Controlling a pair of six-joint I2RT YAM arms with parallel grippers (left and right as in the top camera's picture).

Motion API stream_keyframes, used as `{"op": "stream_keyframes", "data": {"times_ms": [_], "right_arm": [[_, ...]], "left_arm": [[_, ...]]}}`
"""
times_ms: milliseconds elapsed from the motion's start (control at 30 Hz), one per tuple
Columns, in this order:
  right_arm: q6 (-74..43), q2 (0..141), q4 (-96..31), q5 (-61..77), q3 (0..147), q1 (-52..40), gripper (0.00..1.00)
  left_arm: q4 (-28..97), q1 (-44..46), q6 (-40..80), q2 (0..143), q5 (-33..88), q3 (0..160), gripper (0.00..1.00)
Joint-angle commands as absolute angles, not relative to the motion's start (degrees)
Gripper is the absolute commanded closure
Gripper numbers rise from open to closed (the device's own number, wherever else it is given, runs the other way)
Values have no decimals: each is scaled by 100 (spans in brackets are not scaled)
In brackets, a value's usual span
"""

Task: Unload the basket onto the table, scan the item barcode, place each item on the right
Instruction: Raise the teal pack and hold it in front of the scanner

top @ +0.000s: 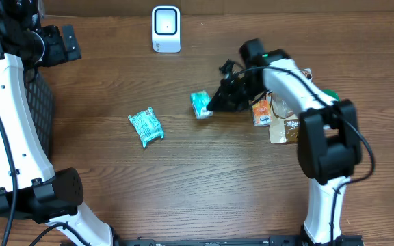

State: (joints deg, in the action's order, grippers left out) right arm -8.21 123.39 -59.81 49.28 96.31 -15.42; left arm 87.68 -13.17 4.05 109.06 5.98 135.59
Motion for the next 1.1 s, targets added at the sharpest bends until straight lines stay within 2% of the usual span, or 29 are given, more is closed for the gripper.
{"op": "stream_keyframes", "data": {"times_ms": [0,233,767,1067], "right_arm": [[-526,11758,-6040,6475,9797,-1278,96],[301,11690,-6082,8991,9795,-1107,96],[-333,11592,-6208,8995,9802,-1026,96],[-821,10676,-6204,8995,9802,-633,96]], "left_arm": [[8761,-1310,320,10831,663,13607,0],[8764,-1310,320,10831,661,13607,0],[8761,-1310,320,10831,661,13607,0],[8764,-1310,320,10831,663,13607,0]]}}
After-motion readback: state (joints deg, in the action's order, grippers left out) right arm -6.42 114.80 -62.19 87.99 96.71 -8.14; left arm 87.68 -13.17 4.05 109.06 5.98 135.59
